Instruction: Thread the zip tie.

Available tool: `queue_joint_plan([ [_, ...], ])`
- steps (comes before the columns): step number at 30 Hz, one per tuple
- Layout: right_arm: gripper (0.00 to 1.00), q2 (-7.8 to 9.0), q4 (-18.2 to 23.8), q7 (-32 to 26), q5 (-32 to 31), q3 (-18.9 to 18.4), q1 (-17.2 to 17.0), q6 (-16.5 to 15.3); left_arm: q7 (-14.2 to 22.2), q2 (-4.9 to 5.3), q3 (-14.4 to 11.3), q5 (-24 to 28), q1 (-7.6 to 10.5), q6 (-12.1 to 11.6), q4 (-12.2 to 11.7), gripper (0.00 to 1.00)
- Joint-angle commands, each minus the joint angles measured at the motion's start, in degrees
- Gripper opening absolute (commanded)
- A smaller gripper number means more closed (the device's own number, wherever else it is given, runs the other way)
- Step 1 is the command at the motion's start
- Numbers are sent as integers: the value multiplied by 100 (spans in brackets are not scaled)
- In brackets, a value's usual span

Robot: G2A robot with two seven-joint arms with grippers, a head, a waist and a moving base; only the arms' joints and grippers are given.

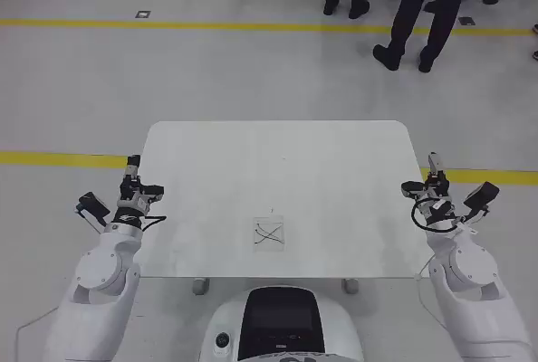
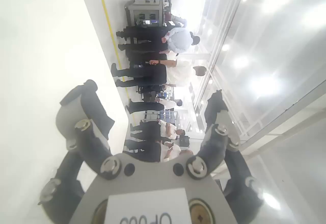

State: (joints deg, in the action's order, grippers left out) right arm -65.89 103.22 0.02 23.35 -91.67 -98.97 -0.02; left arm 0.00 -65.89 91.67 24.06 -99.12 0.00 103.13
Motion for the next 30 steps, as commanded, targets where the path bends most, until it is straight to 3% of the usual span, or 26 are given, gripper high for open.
queue_joint_plan([
  [1,100,8,86,-54,-202,31,36,12,0,0,0,0,0,0,0,100],
  [6,100,23,399,-144,-1320,364,294,500,0,0,0,0,0,0,0,100],
  [10,100,2,485,-211,-2124,868,575,897,0,0,0,0,0,0,0,100],
  [13,100,-41,468,-174,-2232,1185,717,992,0,0,0,0,0,0,0,100],
  [30,100,-41,468,-174,-2232,1185,717,992,0,0,0,0,0,0,0,100],
])
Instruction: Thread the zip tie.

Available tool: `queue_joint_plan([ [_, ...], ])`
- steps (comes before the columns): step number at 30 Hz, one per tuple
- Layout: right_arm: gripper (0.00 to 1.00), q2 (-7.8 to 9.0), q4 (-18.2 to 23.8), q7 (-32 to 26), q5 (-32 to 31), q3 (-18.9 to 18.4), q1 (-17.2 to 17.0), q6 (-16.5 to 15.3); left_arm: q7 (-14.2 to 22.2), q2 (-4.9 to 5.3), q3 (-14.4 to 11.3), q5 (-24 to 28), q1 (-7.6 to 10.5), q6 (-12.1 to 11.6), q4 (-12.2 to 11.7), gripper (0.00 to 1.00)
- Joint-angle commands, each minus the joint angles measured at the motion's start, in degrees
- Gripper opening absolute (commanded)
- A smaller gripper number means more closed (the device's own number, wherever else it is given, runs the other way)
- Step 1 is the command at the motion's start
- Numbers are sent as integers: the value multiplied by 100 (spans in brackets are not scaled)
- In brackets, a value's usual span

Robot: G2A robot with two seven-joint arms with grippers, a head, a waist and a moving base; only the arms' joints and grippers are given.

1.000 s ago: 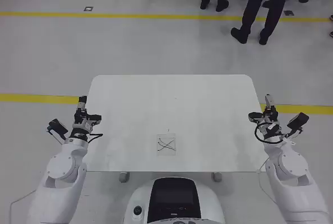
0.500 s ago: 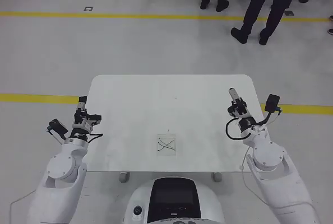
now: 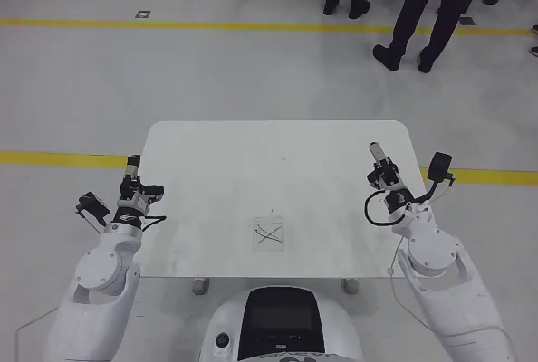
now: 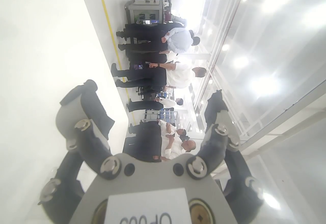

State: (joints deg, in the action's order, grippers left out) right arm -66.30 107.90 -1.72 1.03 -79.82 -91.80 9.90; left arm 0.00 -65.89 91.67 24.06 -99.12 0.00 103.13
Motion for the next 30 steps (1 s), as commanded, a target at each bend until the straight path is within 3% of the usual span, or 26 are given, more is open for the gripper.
queue_joint_plan([
  [1,100,3,47,-26,-110,29,19,-8,0,0,0,0,0,0,0,100],
  [3,100,8,140,-115,-478,169,70,83,0,0,0,0,0,0,0,100],
  [10,100,-29,388,-680,-1786,954,678,952,0,0,0,0,0,0,0,100],
  [15,100,-99,67,-1368,-2819,1574,1217,958,0,0,0,0,0,0,0,100],
  [18,100,-182,9,-1511,-3118,1851,1409,958,0,0,0,0,0,0,0,100],
  [27,100,-182,9,-1511,-3118,1851,1409,958,0,0,0,0,0,0,0,100],
  [30,100,-145,-22,-2132,-3840,1994,1757,794,0,0,0,0,0,0,0,100],
])
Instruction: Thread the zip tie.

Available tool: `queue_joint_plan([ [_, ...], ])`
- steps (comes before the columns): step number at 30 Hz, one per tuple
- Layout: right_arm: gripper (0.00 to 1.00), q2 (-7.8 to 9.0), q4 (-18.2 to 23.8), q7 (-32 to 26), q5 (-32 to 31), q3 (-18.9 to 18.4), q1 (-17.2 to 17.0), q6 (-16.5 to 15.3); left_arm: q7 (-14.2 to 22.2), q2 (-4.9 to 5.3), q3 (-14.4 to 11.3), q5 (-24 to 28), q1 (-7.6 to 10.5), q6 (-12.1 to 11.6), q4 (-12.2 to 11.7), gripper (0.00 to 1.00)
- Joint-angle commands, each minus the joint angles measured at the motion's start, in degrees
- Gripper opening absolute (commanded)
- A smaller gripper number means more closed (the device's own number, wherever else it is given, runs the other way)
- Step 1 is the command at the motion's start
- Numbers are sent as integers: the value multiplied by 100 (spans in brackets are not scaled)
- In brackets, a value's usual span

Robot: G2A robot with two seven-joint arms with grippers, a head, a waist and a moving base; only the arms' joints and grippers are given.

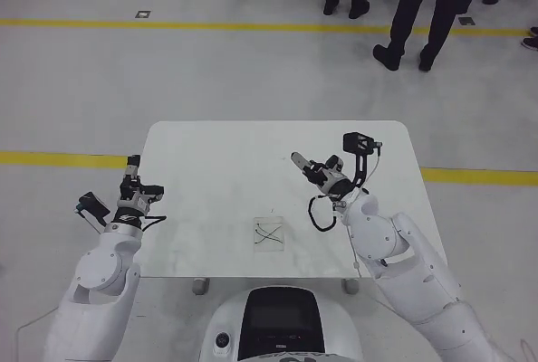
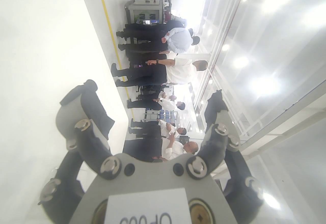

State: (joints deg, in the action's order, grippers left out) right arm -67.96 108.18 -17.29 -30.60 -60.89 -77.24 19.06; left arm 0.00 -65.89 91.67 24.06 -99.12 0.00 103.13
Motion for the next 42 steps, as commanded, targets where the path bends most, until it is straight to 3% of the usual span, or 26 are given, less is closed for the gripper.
queue_joint_plan([
  [1,100,22,-86,-825,-851,145,444,-99,0,0,0,0,0,0,0,100],
  [6,100,-15,-462,-2243,-1862,680,1236,-186,0,0,0,0,0,0,0,100],
  [10,100,-119,-816,-3121,-2178,1217,1707,-348,0,0,0,0,0,0,0,100],
  [12,100,-170,-935,-3211,-2241,1345,1839,-262,0,0,0,0,0,0,0,100],
  [21,100,-170,-935,-3211,-2241,1345,1839,-262,0,0,0,0,0,0,0,100],
  [23,100,-159,-903,-3391,-2612,1489,1927,-510,0,0,0,0,0,0,0,100],
  [24,100,-158,-914,-3761,-2941,1643,2043,-723,0,0,0,0,0,0,0,100],
  [26,100,-199,-928,-4287,-3316,1835,2295,-855,0,0,0,0,0,0,0,100],
  [29,100,-303,-1085,-4844,-3471,2151,2618,-1185,0,0,0,0,0,0,0,100],
  [35,100,-614,-1774,-5412,-2910,2692,3183,-1782,0,0,0,0,0,0,0,100],
  [36,100,-685,-1990,-5558,-2670,2817,3285,-2038,0,0,0,0,0,0,0,100],
  [42,100,-685,-1990,-5558,-2670,2817,3285,-2038,0,0,0,0,0,0,0,100],
])
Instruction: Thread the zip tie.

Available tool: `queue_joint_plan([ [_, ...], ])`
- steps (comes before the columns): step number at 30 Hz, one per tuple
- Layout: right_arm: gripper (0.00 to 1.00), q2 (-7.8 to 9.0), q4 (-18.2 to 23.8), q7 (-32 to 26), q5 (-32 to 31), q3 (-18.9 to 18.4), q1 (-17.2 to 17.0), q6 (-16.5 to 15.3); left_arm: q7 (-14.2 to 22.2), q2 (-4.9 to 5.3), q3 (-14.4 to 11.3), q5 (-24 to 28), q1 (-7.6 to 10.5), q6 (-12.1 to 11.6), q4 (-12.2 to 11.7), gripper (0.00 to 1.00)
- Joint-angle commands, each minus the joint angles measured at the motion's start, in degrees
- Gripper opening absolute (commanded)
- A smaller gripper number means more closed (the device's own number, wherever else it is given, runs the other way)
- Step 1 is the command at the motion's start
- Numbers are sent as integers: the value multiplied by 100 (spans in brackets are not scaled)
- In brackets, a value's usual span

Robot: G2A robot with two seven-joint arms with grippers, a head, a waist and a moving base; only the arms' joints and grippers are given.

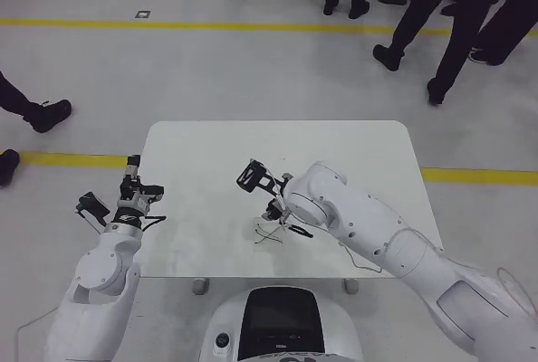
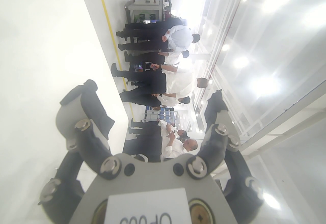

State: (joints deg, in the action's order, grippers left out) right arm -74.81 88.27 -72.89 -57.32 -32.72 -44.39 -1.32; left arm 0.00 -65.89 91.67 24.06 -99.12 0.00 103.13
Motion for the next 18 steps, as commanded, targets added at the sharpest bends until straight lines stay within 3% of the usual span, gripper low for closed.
queue_joint_plan([
  [1,100,0,0,1,2,0,0,0,0,0,0,0,0,0,0,100],
  [4,100,0,0,1,2,0,0,0,0,0,0,0,0,0,0,100],
  [7,100,-50,-170,-35,344,118,39,-598,0,0,0,0,0,0,0,100],
  [12,100,-282,-788,-78,781,427,277,-960,0,0,0,0,0,0,0,100],
  [18,100,-640,-1648,191,1042,819,587,-1160,0,0,0,0,0,0,0,100],
])
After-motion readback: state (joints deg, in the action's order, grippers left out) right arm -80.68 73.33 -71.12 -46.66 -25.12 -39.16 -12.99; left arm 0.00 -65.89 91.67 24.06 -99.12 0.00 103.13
